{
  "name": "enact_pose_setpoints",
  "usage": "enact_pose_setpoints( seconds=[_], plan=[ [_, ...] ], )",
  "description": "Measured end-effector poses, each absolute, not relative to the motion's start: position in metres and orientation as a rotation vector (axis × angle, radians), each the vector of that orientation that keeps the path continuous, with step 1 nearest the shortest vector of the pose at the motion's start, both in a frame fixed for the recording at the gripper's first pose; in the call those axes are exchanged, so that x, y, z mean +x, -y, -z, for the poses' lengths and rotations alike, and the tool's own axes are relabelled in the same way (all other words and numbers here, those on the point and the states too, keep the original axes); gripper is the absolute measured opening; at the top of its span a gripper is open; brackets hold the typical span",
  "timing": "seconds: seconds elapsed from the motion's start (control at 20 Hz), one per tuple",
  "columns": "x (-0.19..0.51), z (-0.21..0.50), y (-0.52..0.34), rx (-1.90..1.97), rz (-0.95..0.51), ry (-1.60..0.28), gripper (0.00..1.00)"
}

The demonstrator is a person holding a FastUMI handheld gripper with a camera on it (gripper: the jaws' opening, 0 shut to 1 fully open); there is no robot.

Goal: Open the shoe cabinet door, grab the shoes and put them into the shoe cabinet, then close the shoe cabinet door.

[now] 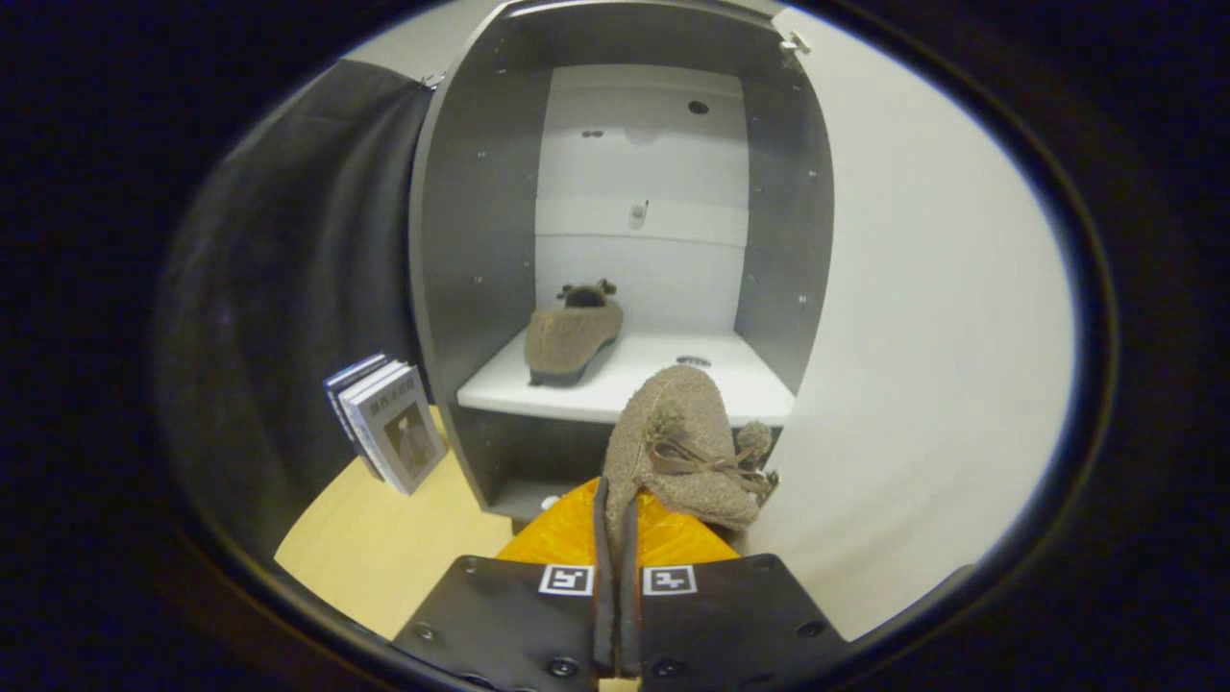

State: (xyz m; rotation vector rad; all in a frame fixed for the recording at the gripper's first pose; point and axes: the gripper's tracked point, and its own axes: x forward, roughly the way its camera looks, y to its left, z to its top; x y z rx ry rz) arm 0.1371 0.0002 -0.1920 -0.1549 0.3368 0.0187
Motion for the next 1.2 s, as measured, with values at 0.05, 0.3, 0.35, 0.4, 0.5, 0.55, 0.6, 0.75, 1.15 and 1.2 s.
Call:
enact_pose_setpoints(
  seconds=[0.05, 0.3, 0.35, 0.4, 0.5, 0.55, 0.6, 0.75, 1.15, 1.2],
  plan=[
    [0.151, 0.183, 0.001, -0.157, -0.009, -0.320, 0.05],
    [0.230, 0.161, 0.013, -0.153, 0.053, -0.291, 0.05],
    [0.246, 0.162, 0.017, -0.150, 0.063, -0.291, 0.05],
    [0.260, 0.163, 0.019, -0.148, 0.071, -0.293, 0.04],
    [0.283, 0.166, 0.024, -0.153, 0.085, -0.301, 0.04],
    [0.293, 0.170, 0.025, -0.152, 0.089, -0.304, 0.05],
    [0.302, 0.174, 0.026, -0.151, 0.090, -0.310, 0.04],
    [0.327, 0.180, 0.025, -0.148, 0.088, -0.315, 0.04],
    [0.371, 0.190, 0.025, -0.123, 0.051, -0.305, 0.05],
    [0.376, 0.192, 0.027, -0.110, 0.045, -0.313, 0.05]
  ],
)
